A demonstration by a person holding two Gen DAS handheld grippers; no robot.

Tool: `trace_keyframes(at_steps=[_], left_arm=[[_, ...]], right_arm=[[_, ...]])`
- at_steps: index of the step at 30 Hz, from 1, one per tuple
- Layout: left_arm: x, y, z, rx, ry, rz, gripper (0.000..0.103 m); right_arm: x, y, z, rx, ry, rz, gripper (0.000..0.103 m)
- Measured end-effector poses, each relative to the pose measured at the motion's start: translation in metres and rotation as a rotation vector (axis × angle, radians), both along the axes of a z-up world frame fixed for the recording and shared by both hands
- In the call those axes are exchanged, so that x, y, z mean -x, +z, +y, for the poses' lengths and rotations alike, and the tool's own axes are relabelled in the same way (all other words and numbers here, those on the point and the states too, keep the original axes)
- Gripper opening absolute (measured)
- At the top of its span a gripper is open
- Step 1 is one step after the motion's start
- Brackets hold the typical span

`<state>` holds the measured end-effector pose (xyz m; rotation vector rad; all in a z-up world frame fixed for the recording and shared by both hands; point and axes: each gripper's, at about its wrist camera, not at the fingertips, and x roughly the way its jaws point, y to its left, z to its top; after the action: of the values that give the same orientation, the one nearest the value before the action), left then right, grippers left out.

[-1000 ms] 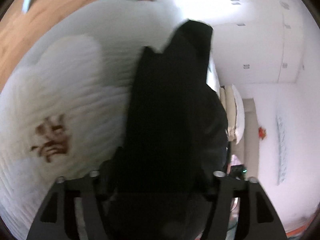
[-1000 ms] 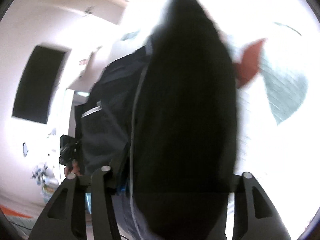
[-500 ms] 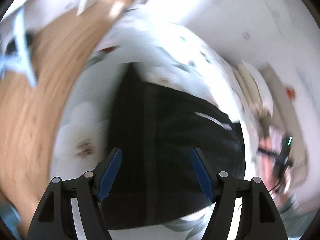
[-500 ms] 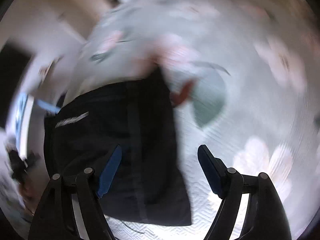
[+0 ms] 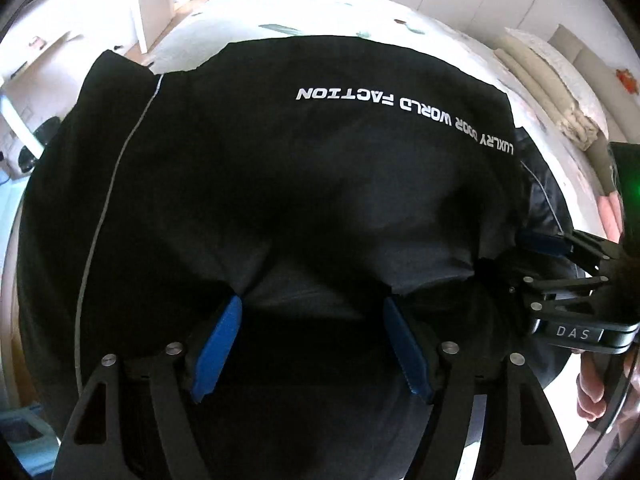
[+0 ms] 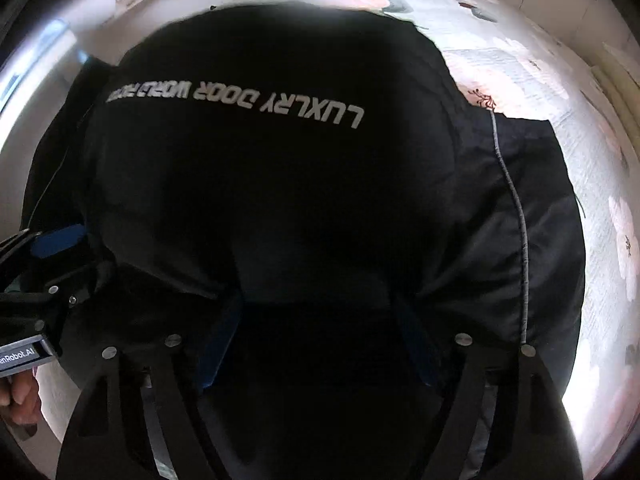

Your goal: Fold large clothes

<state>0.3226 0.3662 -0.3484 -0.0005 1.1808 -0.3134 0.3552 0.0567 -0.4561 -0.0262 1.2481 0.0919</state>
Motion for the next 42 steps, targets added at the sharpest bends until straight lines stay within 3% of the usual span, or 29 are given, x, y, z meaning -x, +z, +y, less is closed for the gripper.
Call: trace_keyframes(at_steps=[6, 10, 15, 20, 24, 30, 35, 37, 42], left_arm=[[0.035, 0.044, 0.020, 0.053, 0.037, -0.037, 0.075], [0.085, 0.078, 0.033, 0.008, 0.055, -0.086, 0.075], [0.160, 0.146, 0.029, -0.100, 0.059, -0.159, 0.075], [0.226, 0.223, 0.014, -0.168, 0.082, -0.203, 0.075], [0.267, 0.274, 0.003, -0.165, 0.113, -0.217, 0.075], [0.314, 0.352, -0.022, -0.239, 0.162, -0.277, 0.075], [0.352, 0.421, -0.033, -0.198, 0.150, -0.388, 0.078], [0.366, 0.445, -0.033, -0.155, 0.143, -0.425, 0.082], [0.367, 0.470, -0.026, -0.130, 0.146, -0.439, 0.082]], right_arm=[[0.033, 0.043, -0.017, -0.070, -0.058, -0.065, 0.081], [0.084, 0.071, -0.026, -0.080, -0.086, -0.093, 0.081], [0.158, 0.116, -0.028, -0.088, -0.101, -0.112, 0.081], [0.231, 0.187, -0.028, -0.078, -0.146, -0.111, 0.082], [0.280, 0.245, -0.022, 0.001, -0.119, -0.150, 0.084], [0.343, 0.342, -0.005, 0.129, -0.068, -0.242, 0.088], [0.379, 0.414, -0.005, 0.097, -0.096, -0.329, 0.092], [0.385, 0.429, -0.009, 0.073, -0.103, -0.349, 0.093], [0.388, 0.458, -0.001, 0.057, -0.108, -0.372, 0.094]])
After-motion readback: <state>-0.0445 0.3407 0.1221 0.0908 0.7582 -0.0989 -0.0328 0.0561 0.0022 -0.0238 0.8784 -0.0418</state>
